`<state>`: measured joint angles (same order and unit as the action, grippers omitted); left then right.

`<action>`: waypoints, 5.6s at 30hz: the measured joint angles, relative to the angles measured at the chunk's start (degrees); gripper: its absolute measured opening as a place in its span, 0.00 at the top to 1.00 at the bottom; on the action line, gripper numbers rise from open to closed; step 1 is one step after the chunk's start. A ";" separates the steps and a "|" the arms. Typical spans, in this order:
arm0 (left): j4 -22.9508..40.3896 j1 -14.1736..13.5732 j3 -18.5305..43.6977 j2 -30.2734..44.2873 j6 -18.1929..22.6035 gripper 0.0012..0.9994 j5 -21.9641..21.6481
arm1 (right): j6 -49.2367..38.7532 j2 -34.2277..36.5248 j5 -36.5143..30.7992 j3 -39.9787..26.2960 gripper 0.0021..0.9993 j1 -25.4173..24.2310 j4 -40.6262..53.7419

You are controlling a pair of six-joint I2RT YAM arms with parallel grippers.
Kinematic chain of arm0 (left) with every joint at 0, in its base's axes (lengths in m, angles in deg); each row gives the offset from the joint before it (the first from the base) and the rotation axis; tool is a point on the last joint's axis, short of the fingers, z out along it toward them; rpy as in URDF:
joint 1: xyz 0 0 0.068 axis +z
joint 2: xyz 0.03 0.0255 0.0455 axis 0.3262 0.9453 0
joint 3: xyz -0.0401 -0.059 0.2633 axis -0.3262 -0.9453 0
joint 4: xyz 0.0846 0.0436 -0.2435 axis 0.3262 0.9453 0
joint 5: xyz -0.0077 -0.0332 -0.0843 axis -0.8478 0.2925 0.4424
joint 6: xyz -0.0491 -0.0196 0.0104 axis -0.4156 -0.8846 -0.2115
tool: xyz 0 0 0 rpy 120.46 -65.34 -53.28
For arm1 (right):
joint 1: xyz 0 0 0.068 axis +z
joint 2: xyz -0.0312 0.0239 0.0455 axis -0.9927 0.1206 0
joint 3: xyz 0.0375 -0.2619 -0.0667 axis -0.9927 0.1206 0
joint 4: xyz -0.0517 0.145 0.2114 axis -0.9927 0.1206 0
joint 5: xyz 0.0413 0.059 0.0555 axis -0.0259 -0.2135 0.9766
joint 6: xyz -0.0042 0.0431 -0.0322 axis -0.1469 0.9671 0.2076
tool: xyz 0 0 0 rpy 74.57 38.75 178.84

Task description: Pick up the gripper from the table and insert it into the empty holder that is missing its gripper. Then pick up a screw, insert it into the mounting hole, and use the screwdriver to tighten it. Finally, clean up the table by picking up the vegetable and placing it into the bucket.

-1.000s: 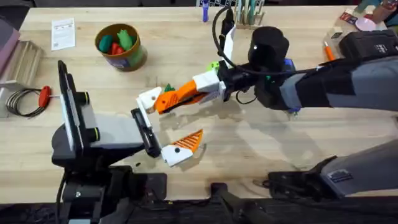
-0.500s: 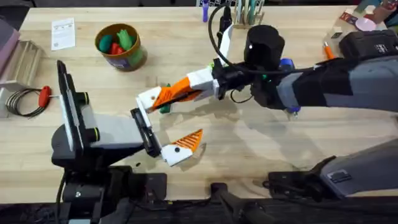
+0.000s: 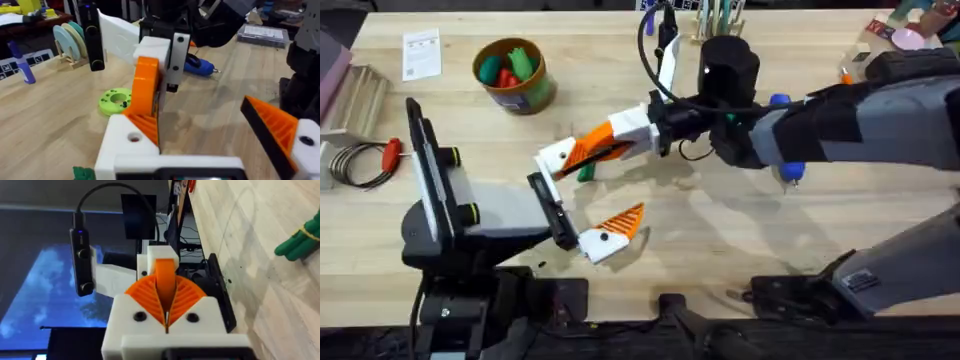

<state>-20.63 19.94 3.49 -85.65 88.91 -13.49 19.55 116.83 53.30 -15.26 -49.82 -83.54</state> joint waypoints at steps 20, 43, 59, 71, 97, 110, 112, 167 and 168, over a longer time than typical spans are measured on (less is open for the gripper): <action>0.46 -0.76 0.02 0.02 0.29 0.01 3.66 | -0.61 0.25 -3.37 -0.42 0.12 -0.38 1.20; 0.48 -0.76 0.02 0.00 0.29 0.01 3.84 | -38.78 -22.66 -46.32 -27.69 0.11 -6.35 92.59; 0.48 -0.76 0.02 0.00 0.29 0.01 3.85 | -31.05 -2.01 -75.70 -51.33 0.11 2.30 114.52; 0.48 -0.76 0.02 0.01 0.29 0.01 3.85 | -26.52 9.70 -76.15 -51.74 0.16 2.97 112.41; 0.48 -0.76 0.02 0.02 0.30 0.01 3.85 | -23.78 15.29 -76.17 -51.74 0.41 2.97 108.09; 0.48 -0.76 0.02 0.00 0.30 0.01 3.87 | -23.76 16.11 -76.17 -51.74 0.60 2.97 108.02; 0.48 -0.76 0.02 0.02 0.30 0.01 3.86 | -23.76 16.11 -76.17 -51.74 0.63 2.97 108.00; 0.48 -0.76 0.02 0.00 0.30 0.01 3.96 | -30.12 5.01 -79.27 -50.78 1.00 2.97 107.94; 0.50 -0.76 0.02 0.01 0.29 0.01 3.96 | -31.80 3.24 -79.18 -50.94 1.00 2.97 108.20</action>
<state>-20.13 19.18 3.51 -85.64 89.20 -9.53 -12.25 120.07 -25.88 -66.20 -46.85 24.67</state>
